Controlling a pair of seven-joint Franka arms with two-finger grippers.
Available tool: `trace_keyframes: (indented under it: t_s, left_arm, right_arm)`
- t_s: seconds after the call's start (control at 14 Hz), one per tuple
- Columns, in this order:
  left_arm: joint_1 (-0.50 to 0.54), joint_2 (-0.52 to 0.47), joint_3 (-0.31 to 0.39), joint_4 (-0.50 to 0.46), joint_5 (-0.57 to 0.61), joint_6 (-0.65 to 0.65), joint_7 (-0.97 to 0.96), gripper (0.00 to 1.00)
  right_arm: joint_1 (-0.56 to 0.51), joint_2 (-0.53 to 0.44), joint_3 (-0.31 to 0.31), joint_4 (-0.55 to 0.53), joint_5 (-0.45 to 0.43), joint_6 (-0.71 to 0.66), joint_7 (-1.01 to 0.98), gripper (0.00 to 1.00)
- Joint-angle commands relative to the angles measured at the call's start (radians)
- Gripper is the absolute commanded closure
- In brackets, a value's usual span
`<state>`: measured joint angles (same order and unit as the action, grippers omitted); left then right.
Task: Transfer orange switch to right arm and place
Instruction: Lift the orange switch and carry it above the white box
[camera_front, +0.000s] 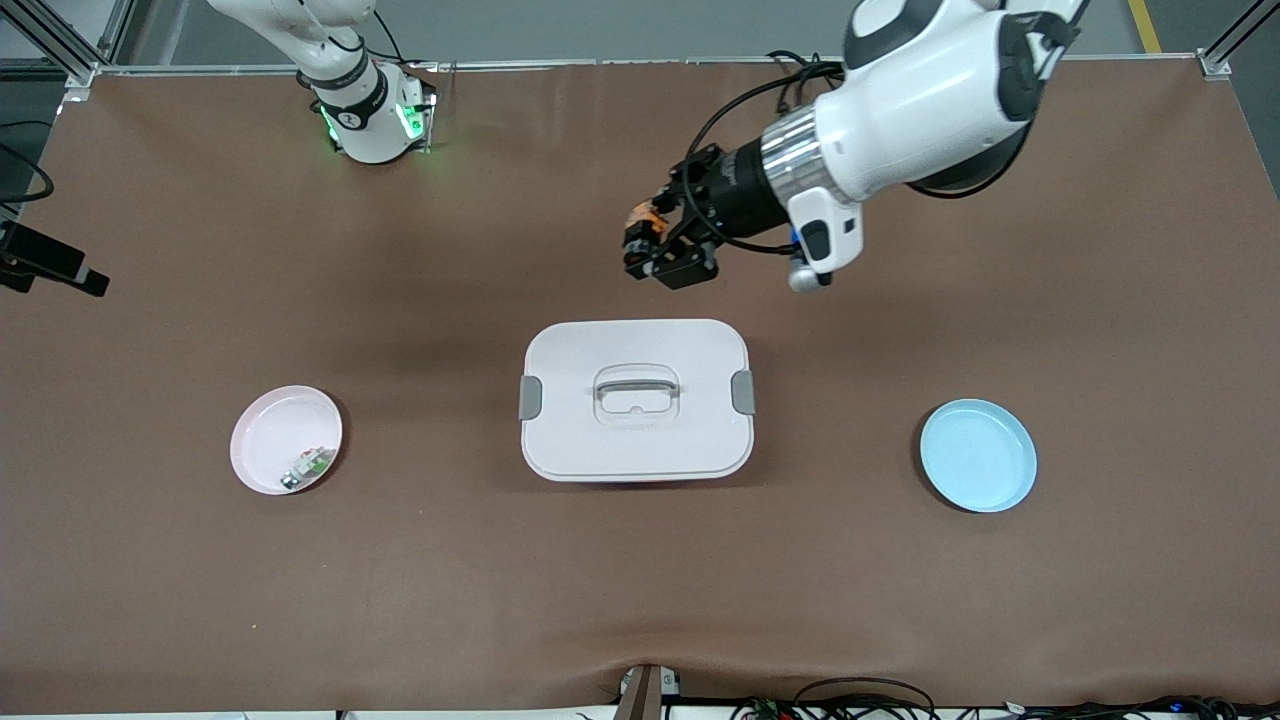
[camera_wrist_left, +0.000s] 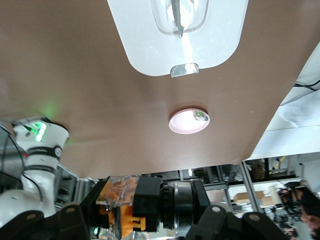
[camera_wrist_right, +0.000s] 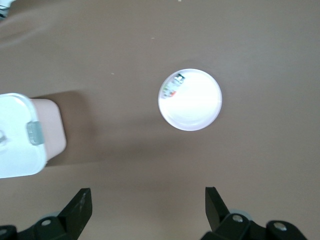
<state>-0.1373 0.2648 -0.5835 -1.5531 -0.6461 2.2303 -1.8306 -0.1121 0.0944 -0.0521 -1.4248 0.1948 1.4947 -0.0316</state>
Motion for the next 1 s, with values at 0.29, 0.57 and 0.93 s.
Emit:
trace_keyframes:
  t_s: [0.29, 0.57, 0.93]
  left_arm:
    - [-0.159, 0.131, 0.004, 0.002, 0.130, 0.270, -0.327, 0.71]
    - [-0.241, 0.218, 0.010, -0.001, 0.241, 0.411, -0.384, 0.70]
    - [-0.292, 0.252, 0.040, 0.002, 0.316, 0.439, -0.415, 0.71]
  right_arm:
    - [-0.015, 0.004, 0.008, -0.095, 0.159, 0.059, -0.194, 0.00]
    - [-0.011, -0.045, 0.008, -0.235, 0.323, 0.095, -0.188, 0.00]
    - [0.054, -0.056, 0.012, -0.325, 0.373, 0.159, -0.189, 0.00]
